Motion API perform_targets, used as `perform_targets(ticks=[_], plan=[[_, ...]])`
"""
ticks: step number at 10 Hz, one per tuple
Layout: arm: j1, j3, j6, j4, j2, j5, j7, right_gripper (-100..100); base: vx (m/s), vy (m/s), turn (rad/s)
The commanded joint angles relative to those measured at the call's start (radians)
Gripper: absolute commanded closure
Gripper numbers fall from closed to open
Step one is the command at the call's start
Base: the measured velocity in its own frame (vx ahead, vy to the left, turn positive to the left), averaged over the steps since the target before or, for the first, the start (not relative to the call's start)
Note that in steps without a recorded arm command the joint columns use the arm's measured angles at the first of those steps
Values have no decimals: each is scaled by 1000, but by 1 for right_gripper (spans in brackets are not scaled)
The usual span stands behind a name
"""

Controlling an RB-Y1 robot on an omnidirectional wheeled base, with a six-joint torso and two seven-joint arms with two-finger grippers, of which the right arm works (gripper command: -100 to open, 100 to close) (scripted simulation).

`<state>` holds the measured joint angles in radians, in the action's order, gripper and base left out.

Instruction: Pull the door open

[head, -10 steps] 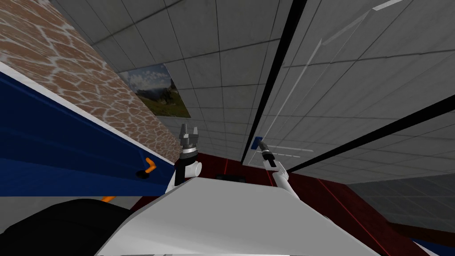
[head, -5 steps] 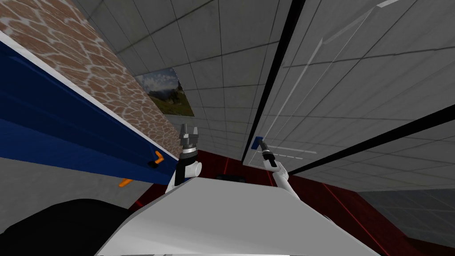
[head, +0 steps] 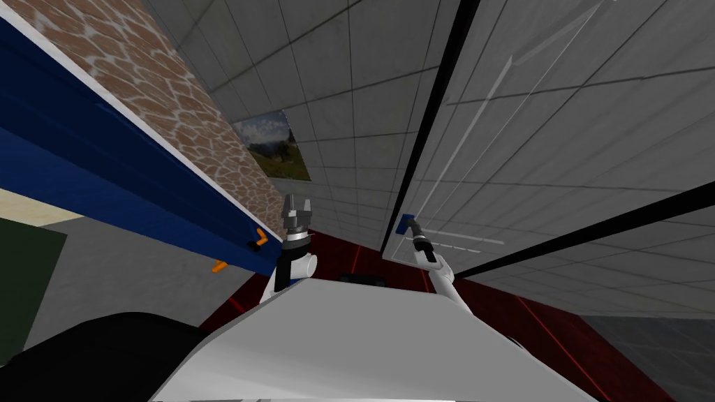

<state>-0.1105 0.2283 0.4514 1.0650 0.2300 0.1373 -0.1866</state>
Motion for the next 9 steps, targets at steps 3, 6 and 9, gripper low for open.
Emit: perform_targets(ticks=[3, 6, 9], plan=[[-8, -11, 3, -5, -1, -88, 94, 100, -71, -44, 125], [-10, -13, 2, -7, 0, -133, 151, 100, -66, -37, 82], [-13, -17, 1, -12, 4, -212, 232, 100, -56, -27, 105]])
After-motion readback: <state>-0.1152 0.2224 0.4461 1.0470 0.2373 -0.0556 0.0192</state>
